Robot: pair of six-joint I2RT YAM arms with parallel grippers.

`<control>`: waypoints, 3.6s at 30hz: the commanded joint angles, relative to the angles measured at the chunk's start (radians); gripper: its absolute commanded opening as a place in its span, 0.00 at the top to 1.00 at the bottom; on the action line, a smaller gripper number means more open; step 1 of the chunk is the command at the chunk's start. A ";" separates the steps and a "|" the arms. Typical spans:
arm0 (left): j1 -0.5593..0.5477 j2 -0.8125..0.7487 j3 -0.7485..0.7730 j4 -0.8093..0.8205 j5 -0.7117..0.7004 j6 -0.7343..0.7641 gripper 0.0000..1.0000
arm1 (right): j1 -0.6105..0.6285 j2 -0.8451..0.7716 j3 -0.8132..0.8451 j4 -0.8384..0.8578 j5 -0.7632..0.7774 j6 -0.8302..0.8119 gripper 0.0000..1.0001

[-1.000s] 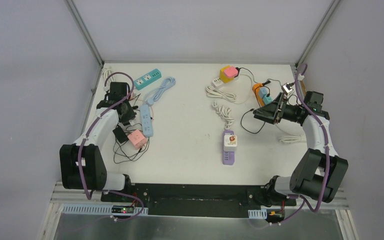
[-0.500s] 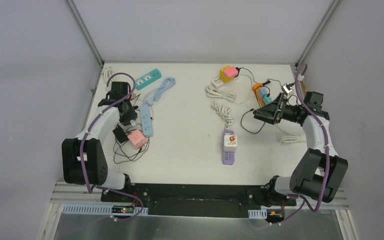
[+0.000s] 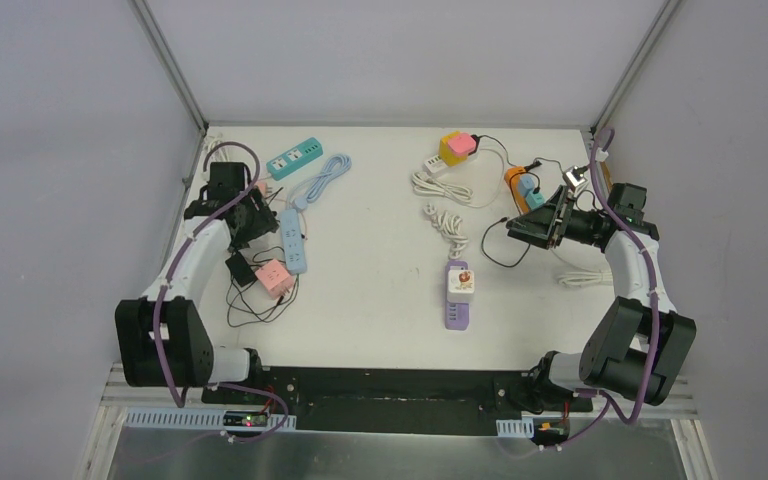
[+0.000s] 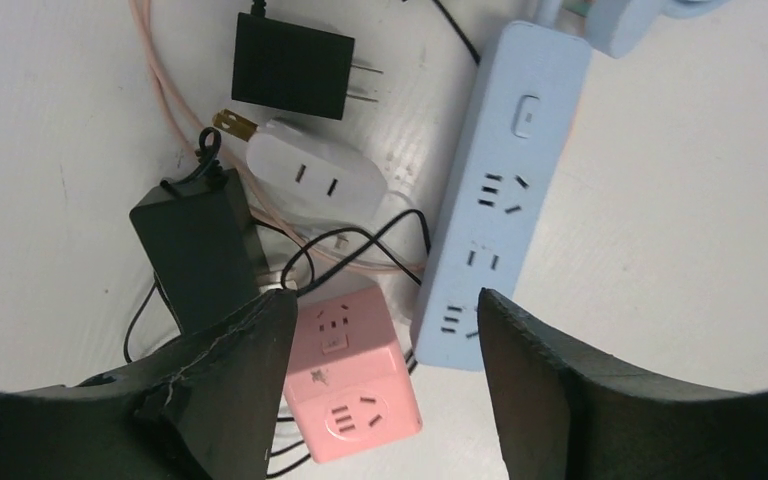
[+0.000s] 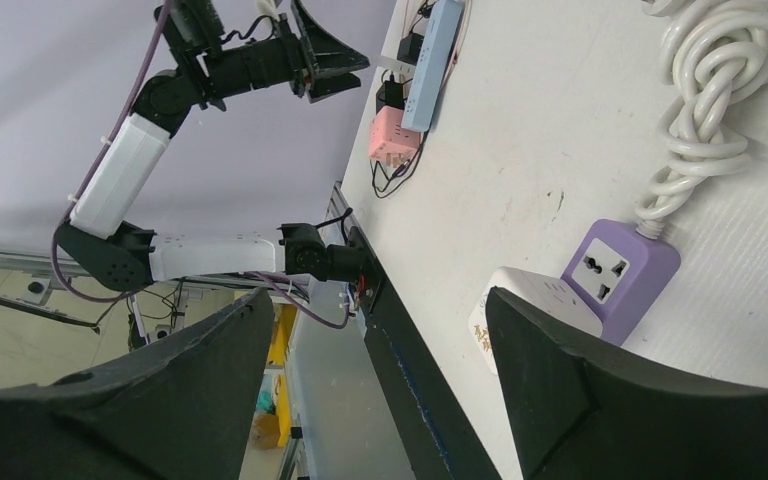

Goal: Pull the plug off the socket
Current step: Place the plug at the center of the board, then remove the plug from the socket.

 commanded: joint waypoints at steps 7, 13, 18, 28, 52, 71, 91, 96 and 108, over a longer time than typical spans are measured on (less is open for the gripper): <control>0.002 -0.218 -0.004 0.034 0.416 -0.039 0.22 | -0.006 -0.026 -0.008 0.017 -0.023 -0.035 0.19; -0.011 -0.346 -0.120 0.184 0.583 -0.188 0.12 | -0.006 -0.029 -0.014 0.024 -0.024 -0.034 0.19; -0.153 -0.418 -0.171 0.284 0.554 -0.246 0.11 | -0.005 -0.029 -0.020 0.032 -0.021 -0.032 0.19; -0.414 -0.294 -0.177 0.441 0.455 -0.300 0.12 | -0.001 -0.009 0.044 -0.131 0.030 -0.219 0.19; -0.594 -0.043 -0.244 0.749 0.394 -0.443 0.13 | 0.614 0.065 0.221 -0.367 0.766 -1.100 0.10; -0.594 -0.015 -0.261 0.754 0.384 -0.437 0.12 | 0.782 0.089 0.068 -0.199 0.936 -1.023 0.06; -0.594 0.044 -0.348 0.950 0.425 -0.552 0.12 | 0.830 0.100 0.004 -0.161 0.923 -1.042 0.64; -0.609 0.108 -0.392 1.117 0.460 -0.643 0.12 | 0.788 0.097 0.013 -0.132 0.839 -0.948 0.95; -0.701 0.323 -0.335 1.263 0.513 -0.730 0.12 | 0.658 0.121 -0.002 0.068 0.778 -0.583 1.00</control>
